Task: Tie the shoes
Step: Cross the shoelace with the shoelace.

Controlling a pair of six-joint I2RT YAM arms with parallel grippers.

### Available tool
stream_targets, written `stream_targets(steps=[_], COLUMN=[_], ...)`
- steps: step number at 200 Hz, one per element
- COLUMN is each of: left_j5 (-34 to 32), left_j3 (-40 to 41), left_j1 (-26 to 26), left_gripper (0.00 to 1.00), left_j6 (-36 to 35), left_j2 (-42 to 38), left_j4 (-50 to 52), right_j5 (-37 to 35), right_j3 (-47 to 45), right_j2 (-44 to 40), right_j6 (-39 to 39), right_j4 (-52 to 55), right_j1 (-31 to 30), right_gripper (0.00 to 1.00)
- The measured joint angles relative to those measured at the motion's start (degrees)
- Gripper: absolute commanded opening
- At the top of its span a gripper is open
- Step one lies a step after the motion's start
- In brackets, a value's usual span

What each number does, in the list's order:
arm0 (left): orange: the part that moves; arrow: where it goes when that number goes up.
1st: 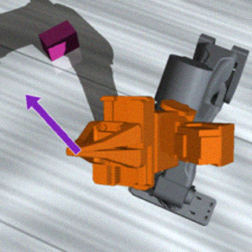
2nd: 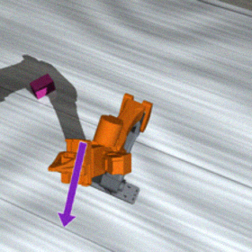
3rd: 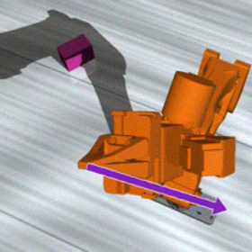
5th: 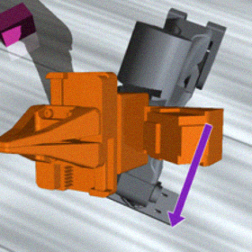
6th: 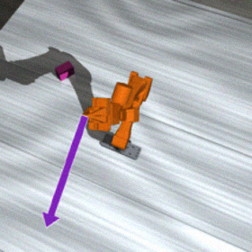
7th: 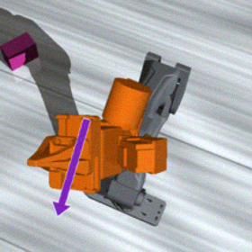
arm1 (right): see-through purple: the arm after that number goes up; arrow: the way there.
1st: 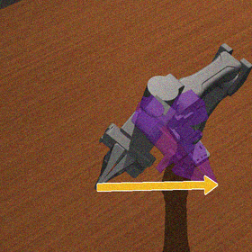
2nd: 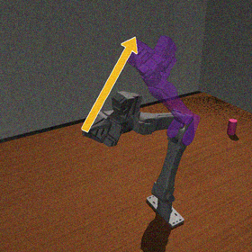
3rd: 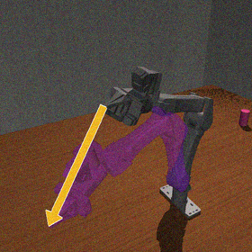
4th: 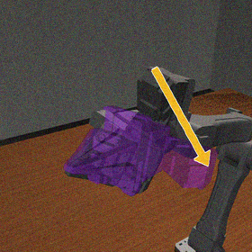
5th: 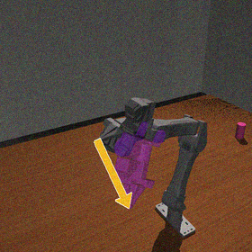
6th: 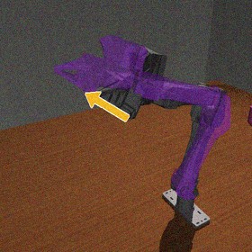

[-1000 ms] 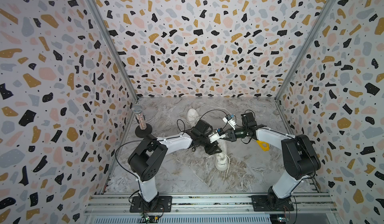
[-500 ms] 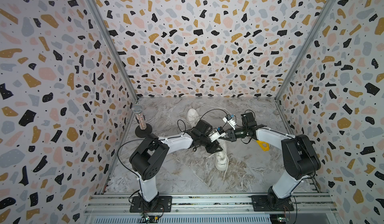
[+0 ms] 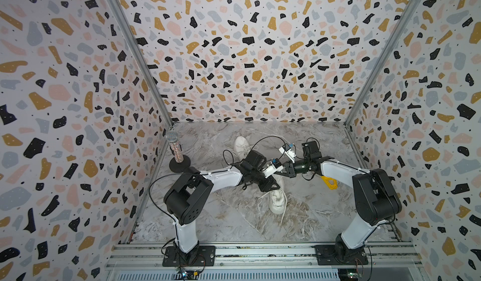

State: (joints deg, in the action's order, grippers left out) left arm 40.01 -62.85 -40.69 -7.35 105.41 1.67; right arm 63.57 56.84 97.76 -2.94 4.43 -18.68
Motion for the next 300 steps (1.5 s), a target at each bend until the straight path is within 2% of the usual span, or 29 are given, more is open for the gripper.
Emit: stream_targets(steps=[52,95,148,198,210,243,268,300], left_j5=[0.3,1.8,3.1,4.1,4.4,5.1,5.6,6.0], left_j3=[0.0,0.0,1.0,4.1,4.7,5.8,6.4,6.9], left_j1=[0.0,0.0,0.1,0.6,0.7,0.8,0.8,0.8], left_gripper=[0.18,0.0,0.0,0.0,0.0,0.0,0.0,0.0], left_j6=[0.6,0.4,-0.3,-0.5,-0.5,-0.9,-1.0,-1.0], left_j2=[0.0,0.0,-0.7,-2.1,-2.2,-2.2,-2.2,-2.2], left_j4=[0.0,0.0,-0.5,-4.3,-5.3,-8.3,-10.0,-11.3], right_j5=[-0.1,-0.5,-1.5,-2.8,-3.4,-8.2,-12.4,-13.2], right_j3=[0.0,0.0,0.0,-0.2,-0.7,-3.7,-3.8,-2.6], right_j2=[0.0,-0.7,-4.1,-11.4,-13.5,-16.7,-11.8,-3.4], right_j6=[0.0,0.8,5.0,14.9,16.8,17.2,16.6,16.0], right_j4=[0.0,0.9,6.6,17.3,19.0,19.5,19.8,21.1], right_j1=[0.1,0.1,1.8,6.6,7.8,9.5,8.3,4.7], right_gripper=[0.0,0.0,0.25,0.45,0.44,0.26,0.2,0.17])
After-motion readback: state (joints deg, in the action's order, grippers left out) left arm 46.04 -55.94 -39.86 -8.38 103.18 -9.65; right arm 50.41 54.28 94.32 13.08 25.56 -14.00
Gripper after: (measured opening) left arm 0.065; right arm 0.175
